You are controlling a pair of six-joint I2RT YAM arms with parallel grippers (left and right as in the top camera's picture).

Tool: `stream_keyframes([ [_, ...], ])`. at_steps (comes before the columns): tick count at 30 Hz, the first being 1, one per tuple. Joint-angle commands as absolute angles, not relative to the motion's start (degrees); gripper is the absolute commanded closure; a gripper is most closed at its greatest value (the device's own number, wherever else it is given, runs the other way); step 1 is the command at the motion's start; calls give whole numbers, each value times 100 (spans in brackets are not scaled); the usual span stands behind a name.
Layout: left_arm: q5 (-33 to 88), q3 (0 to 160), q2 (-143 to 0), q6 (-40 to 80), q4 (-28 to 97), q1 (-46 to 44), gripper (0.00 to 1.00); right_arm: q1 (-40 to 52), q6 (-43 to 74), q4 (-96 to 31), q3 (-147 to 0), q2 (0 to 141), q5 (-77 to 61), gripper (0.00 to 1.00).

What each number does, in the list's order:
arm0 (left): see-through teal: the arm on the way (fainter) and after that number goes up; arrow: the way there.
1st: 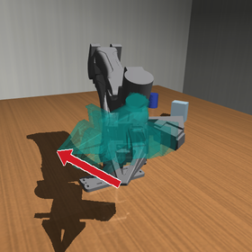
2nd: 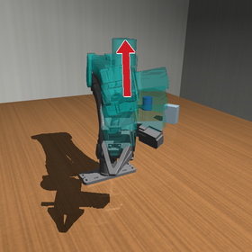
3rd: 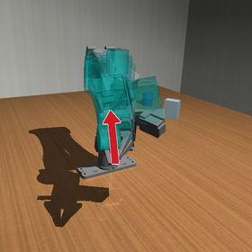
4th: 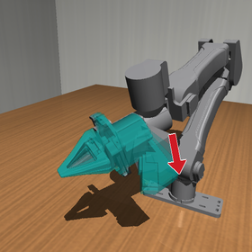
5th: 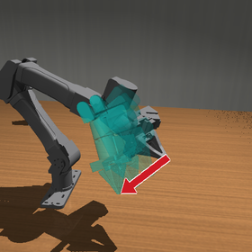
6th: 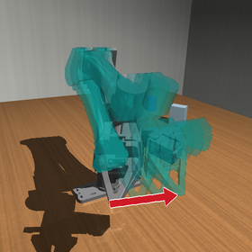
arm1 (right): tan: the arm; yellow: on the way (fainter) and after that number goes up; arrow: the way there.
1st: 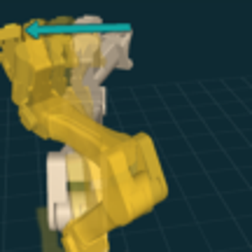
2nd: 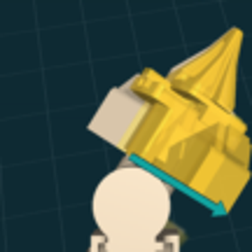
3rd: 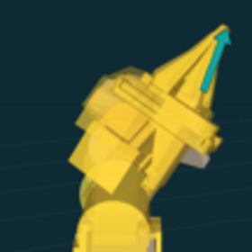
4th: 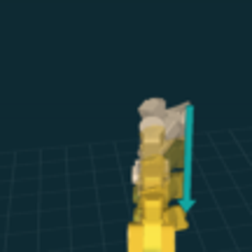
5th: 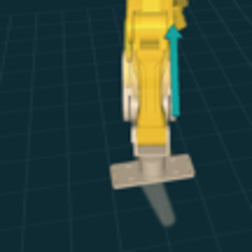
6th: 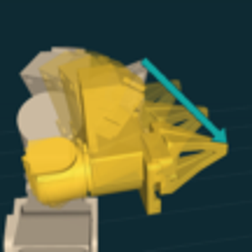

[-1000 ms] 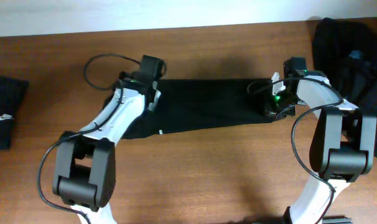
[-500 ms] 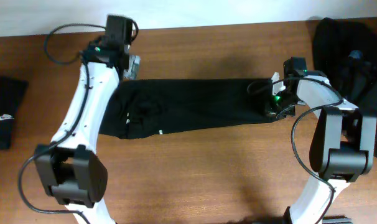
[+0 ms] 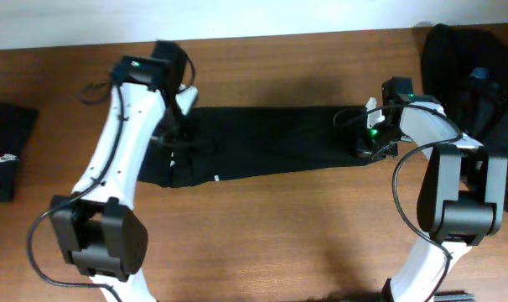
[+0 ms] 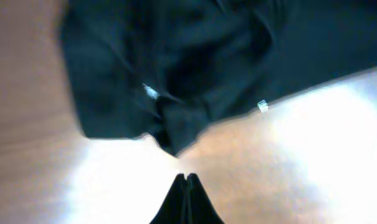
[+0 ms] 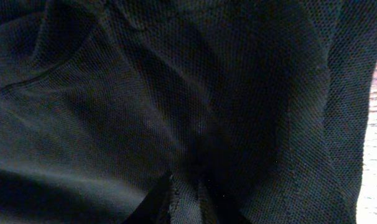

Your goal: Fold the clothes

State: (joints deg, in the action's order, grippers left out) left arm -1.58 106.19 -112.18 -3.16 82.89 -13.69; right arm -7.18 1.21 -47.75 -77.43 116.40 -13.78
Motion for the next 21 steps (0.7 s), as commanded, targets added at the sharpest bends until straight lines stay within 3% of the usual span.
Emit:
stream_keyframes([
  [1, 191, 10180, -11262, -261, 8313, -1649, 99, -714, 86, -4757, -7520, 11878, -985, 80],
  [11, -130, 8689, -11262, -259, 7242, -1859, 99, -714, 86, -4759, -7520, 11878, -985, 80],
  [21, -801, 8313, -11262, -259, 6278, -1855, 99, -714, 86, -4779, -7520, 11878, -982, 80],
])
